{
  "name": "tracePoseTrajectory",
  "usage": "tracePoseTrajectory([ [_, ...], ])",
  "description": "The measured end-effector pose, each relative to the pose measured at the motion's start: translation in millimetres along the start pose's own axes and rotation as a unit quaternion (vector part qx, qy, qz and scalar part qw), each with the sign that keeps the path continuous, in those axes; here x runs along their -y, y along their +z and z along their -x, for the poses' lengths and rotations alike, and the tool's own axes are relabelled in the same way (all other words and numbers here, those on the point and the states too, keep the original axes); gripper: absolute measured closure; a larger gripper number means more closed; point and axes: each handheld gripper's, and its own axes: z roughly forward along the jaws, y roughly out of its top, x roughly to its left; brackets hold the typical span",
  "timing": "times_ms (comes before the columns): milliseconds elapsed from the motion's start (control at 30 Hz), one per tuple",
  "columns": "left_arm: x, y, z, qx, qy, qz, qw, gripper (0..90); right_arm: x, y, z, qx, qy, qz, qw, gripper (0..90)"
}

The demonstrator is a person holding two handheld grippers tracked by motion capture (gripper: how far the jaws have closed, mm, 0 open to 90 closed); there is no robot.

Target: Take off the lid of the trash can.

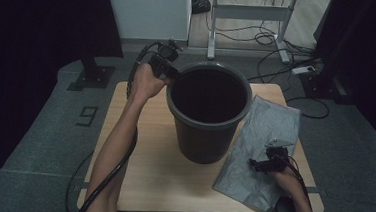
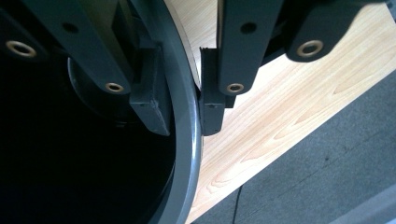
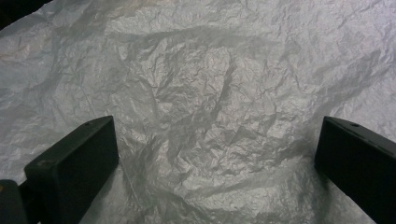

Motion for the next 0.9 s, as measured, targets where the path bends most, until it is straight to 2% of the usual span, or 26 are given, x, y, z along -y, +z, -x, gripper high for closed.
tracePoseTrajectory([
  [100,-3.8,-2.6,0.2,0.003,-0.018,0.003,0.9998,77.1,0.0,0.0,0.0,0.000,0.000,0.000,1.0000,0.0],
  [200,-5.9,-4.0,-0.6,0.005,-0.026,0.003,0.9997,78.2,0.1,-0.1,0.1,-0.001,-0.001,-0.001,1.0000,0.0],
  [367,-7.3,-7.6,-6.6,0.030,-0.055,0.010,0.9980,78.9,0.1,-0.1,0.1,-0.001,-0.001,0.000,1.0000,0.0],
  [500,-5.4,-11.1,-11.5,0.039,-0.067,0.010,0.9969,79.0,0.1,-0.1,0.2,-0.001,-0.002,0.000,1.0000,0.0],
  [900,5.8,-25.2,-26.4,0.053,-0.083,0.010,0.9951,78.9,0.1,-0.1,0.1,-0.001,-0.001,0.000,1.0000,0.0],
])
